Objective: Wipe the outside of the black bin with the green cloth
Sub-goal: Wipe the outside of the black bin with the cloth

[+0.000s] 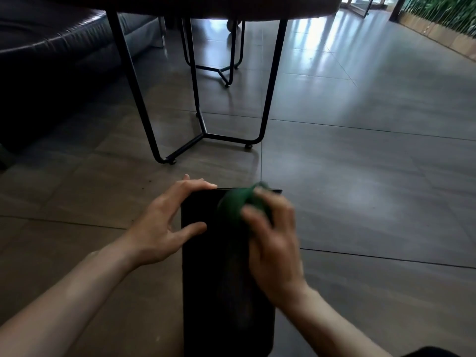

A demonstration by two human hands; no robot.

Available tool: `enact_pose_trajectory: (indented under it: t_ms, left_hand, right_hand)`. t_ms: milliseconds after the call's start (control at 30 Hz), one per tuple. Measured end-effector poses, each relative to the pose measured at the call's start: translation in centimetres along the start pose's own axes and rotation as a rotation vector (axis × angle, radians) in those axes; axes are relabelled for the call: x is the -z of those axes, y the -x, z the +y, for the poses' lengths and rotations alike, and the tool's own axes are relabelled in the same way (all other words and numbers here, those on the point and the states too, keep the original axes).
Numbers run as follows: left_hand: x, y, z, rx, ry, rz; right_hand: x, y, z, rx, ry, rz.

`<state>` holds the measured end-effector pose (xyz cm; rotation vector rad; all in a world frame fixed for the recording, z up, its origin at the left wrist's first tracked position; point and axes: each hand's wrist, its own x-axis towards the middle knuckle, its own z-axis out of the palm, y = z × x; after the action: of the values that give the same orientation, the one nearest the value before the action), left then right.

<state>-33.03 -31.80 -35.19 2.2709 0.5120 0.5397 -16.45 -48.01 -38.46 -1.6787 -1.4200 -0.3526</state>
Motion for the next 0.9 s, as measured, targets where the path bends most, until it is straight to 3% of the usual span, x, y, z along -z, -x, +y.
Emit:
enact_pose_trajectory:
  t_ms: [100,167,233,300,400,533,600,667,800,833,900]
  left_hand:
    - [-0.4,0.0,0.3,-0.01,0.011,-0.01]
    - [-0.4,-0.2,0.3,-0.007,0.003,-0.006]
    - [-0.2,-0.3,-0.1,-0.002,-0.007,0.001]
    - [0.0,-0.3,-0.3,0.008,-0.005,0.008]
    - [0.1,-0.2,-0.4,0.023,-0.006,0.016]
    - [0.1,-0.1,-0.3,0.025,0.002,0.003]
    - [0.1,-0.1,0.0,0.023,0.012,0.003]
    - [0.2,-0.2,-0.1,0.036,0.023,0.027]
    - [0.1,-0.2,0.2,0.046,0.031,0.023]
    - [0.0,-0.2,0.3,0.048,0.025,0.029]
    - [0.3,-0.1,0.2,0.065,0.017,0.041]
  right_hand:
    - [1.0,-5.2,-1.7,-0.301,-0.361,0.384]
    - [1.3,-5.6,-2.7,-0.39,-0.526,0.467]
    - [0.8,-3.1,-3.1,-0.362,-0.464,0.334]
    - [0.1,0.8,-2.4,-0.272,-0.205,0.045]
    - [0.0,6.2,-0.3,0.003,0.166,-0.281]
    - [0.1,11.1,0.2,0.387,0.314,-0.511]
    - [0.3,10.1,1.1,0.505,0.321,-0.529]
    - [0.3,6.9,2.3,0.477,0.307,-0.43]
    - [-0.6,0.9,2.8,-0.041,0.306,-0.184]
    - [-1.0,0.8,2.3,-0.06,0.293,-0.173]
    - [-1.8,3.2,1.2,0.132,0.261,-0.227]
